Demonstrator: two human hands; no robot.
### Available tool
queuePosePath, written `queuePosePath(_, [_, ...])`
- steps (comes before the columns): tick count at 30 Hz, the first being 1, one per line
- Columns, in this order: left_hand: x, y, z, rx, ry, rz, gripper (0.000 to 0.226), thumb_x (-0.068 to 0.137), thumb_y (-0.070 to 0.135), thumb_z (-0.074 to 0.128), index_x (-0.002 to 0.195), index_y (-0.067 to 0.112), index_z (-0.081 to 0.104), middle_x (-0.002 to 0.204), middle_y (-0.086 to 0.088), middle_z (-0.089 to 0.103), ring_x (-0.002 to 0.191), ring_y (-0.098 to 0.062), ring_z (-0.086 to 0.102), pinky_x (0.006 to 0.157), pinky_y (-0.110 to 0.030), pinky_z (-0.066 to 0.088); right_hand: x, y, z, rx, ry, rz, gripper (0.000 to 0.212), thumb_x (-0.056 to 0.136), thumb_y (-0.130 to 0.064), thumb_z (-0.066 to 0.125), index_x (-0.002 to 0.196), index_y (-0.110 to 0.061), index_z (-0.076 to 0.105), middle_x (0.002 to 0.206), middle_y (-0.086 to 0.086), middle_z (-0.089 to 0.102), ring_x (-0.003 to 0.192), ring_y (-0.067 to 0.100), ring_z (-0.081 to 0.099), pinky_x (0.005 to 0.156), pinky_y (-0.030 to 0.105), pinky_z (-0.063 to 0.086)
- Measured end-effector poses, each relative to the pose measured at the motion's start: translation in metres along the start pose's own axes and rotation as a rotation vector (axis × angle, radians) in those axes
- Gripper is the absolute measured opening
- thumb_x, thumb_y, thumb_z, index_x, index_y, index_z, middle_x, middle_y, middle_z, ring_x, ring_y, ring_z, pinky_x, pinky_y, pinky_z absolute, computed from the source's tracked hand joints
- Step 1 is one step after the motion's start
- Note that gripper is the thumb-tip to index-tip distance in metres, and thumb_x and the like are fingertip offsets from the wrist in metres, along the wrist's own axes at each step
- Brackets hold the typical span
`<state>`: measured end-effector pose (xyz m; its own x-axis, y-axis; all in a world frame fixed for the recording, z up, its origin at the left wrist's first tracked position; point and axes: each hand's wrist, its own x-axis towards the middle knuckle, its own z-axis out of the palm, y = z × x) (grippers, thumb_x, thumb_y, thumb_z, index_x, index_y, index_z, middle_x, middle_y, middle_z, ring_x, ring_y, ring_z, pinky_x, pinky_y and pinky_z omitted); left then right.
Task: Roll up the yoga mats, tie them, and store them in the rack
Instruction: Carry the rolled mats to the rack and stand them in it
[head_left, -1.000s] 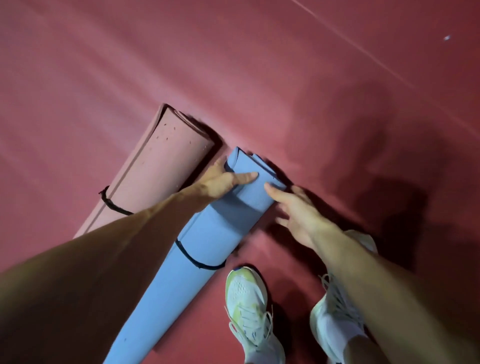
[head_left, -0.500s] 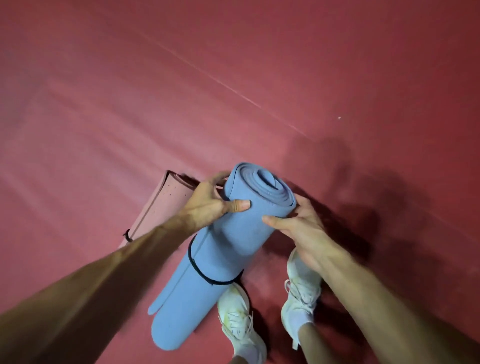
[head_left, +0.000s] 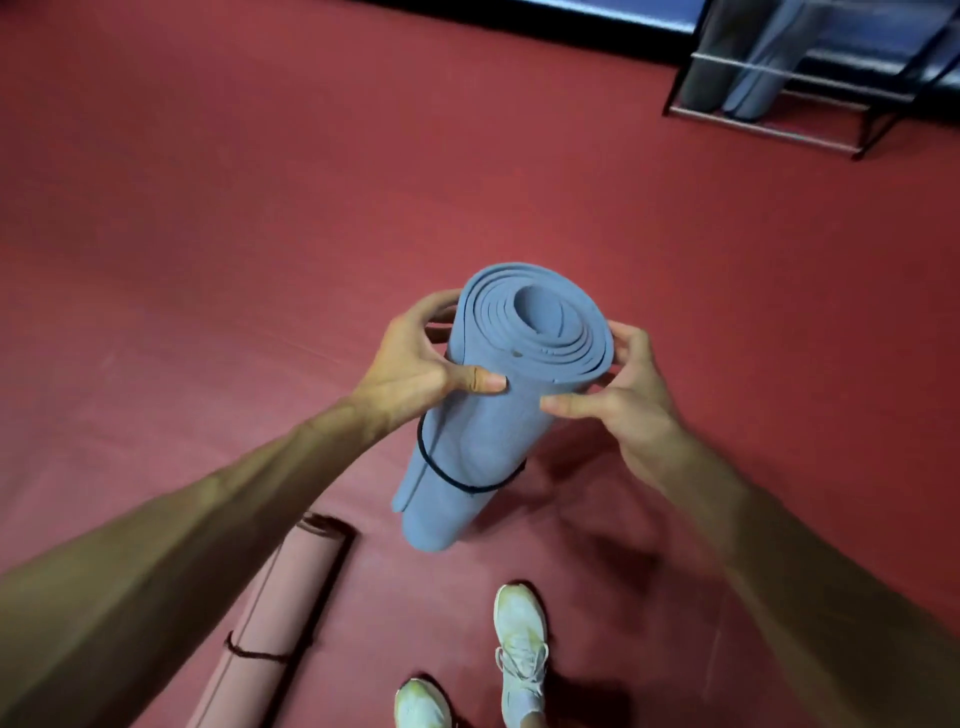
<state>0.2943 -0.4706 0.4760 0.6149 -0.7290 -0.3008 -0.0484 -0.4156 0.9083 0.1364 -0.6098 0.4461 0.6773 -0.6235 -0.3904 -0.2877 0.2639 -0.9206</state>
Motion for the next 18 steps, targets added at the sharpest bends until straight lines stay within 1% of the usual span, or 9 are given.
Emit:
queuePosePath(2, [0.01,0.051,0.002,0.001,0.019,0.063,0.092,0.033,0.037,0.092,0.117,0.031,0.056,0.121,0.01,0.062,0.111,-0.009,0.058,0.093,-0.034,0.051,0.001,-0.049,-0.024,-0.011,0.026,-0.067,0.104,0.034,-0.007,0.089,0.126,-0.024,0.044,0.131,0.0,0.046,0.11,0.005,0.054,0.085,0.022,0.051])
queuePosePath(4, [0.019,0.102,0.006,-0.005,-0.002,0.116,0.095,0.029,0.037,0.091,0.116,0.032,0.053,0.122,0.01,0.06,0.112,-0.009,0.057,0.093,-0.038,0.052,-0.001,-0.094,-0.046,-0.03,0.045,-0.136,0.108,0.039,0.001,0.092,0.133,-0.024,0.045,0.132,0.003,0.038,0.11,0.001,0.053,0.092,0.024,0.052])
queuePosePath(7, [0.024,0.177,0.012,0.038,-0.077,0.184,0.104,0.029,0.032,0.092,0.123,0.033,0.049,0.124,0.012,0.057,0.115,-0.007,0.055,0.095,-0.038,0.052,-0.016,-0.156,-0.075,-0.107,0.086,-0.218,0.106,0.047,0.005,0.09,0.137,-0.027,0.044,0.13,0.003,0.032,0.106,-0.008,0.047,0.094,0.014,0.047])
queuePosePath(8, [0.023,0.202,0.013,0.06,-0.111,0.207,0.105,0.031,0.029,0.093,0.126,0.036,0.048,0.125,0.012,0.056,0.116,-0.006,0.055,0.096,-0.038,0.051,-0.021,-0.175,-0.084,-0.132,0.097,-0.235,0.107,0.047,0.004,0.09,0.137,-0.028,0.043,0.131,0.002,0.031,0.108,-0.007,0.046,0.097,0.016,0.047])
queuePosePath(10, [0.02,0.247,0.016,0.087,-0.146,0.254,0.106,0.035,0.02,0.095,0.128,0.035,0.047,0.124,0.013,0.056,0.117,-0.004,0.054,0.096,-0.036,0.05,-0.031,-0.211,-0.101,-0.183,0.115,-0.284,0.11,0.047,0.001,0.092,0.139,-0.029,0.041,0.132,0.001,0.029,0.117,0.003,0.045,0.104,0.031,0.045])
queuePosePath(12, [0.019,0.289,0.018,0.084,-0.148,0.298,0.102,0.042,0.006,0.095,0.129,0.027,0.045,0.121,0.015,0.054,0.115,0.0,0.053,0.093,-0.026,0.048,-0.039,-0.251,-0.12,-0.242,0.105,-0.356,0.111,0.047,-0.005,0.094,0.138,-0.032,0.038,0.131,0.0,0.027,0.126,0.014,0.04,0.108,0.038,0.041])
queuePosePath(15, [0.019,0.35,0.018,0.079,-0.163,0.36,0.099,0.047,0.0,0.092,0.13,0.02,0.042,0.121,0.015,0.052,0.115,0.003,0.049,0.09,-0.017,0.043,-0.048,-0.31,-0.143,-0.291,0.122,-0.419,0.109,0.05,-0.008,0.093,0.138,-0.035,0.034,0.133,0.003,0.028,0.13,0.017,0.037,0.111,0.035,0.037])
queuePosePath(17, [0.021,0.388,0.016,0.083,-0.196,0.402,0.098,0.048,0.001,0.092,0.13,0.02,0.042,0.122,0.015,0.053,0.117,0.003,0.047,0.095,-0.022,0.042,-0.054,-0.345,-0.153,-0.289,0.132,-0.467,0.109,0.046,-0.018,0.096,0.135,-0.036,0.036,0.138,0.002,0.033,0.131,0.018,0.038,0.111,0.039,0.037])
queuePosePath(18, [0.023,0.403,0.014,0.085,-0.21,0.415,0.098,0.047,0.002,0.092,0.13,0.021,0.042,0.123,0.014,0.053,0.118,0.004,0.046,0.096,-0.024,0.042,-0.057,-0.36,-0.157,-0.287,0.144,-0.494,0.11,0.043,-0.02,0.097,0.136,-0.032,0.038,0.139,0.0,0.039,0.131,0.016,0.04,0.111,0.035,0.037])
